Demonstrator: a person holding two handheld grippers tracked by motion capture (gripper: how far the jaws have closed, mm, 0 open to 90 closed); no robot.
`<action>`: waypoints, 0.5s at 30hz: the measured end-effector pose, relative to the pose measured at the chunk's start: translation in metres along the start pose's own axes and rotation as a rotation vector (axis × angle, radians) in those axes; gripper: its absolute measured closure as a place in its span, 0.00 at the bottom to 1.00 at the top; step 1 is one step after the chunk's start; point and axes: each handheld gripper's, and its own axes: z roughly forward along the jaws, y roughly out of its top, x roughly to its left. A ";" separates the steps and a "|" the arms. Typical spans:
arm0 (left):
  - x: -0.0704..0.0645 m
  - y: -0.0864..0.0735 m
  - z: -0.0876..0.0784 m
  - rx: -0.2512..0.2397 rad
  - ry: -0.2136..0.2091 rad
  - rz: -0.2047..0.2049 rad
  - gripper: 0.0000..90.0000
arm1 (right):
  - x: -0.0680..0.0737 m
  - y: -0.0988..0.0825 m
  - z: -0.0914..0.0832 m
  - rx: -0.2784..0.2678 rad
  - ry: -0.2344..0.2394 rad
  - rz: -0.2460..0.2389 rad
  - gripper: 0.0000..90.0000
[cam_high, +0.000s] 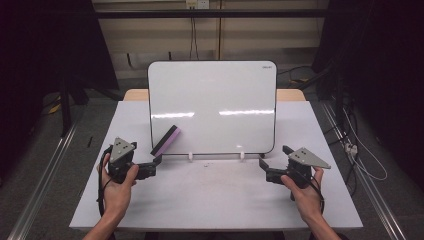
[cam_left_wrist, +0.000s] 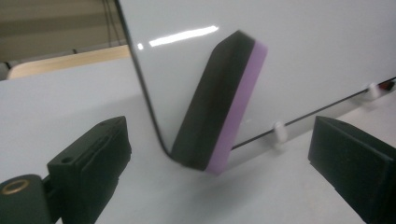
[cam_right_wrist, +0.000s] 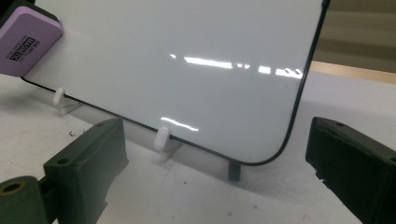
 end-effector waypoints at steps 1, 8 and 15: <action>0.000 -0.002 -0.002 0.003 -0.005 0.006 0.06 | -0.001 -0.001 -0.002 0.002 -0.006 0.003 0.06; -0.004 -0.014 -0.013 0.015 -0.007 0.047 0.05 | -0.006 -0.007 -0.013 0.009 -0.026 0.018 0.06; -0.005 -0.026 -0.022 0.021 0.010 0.040 0.06 | -0.012 -0.015 -0.024 0.017 -0.043 0.037 0.07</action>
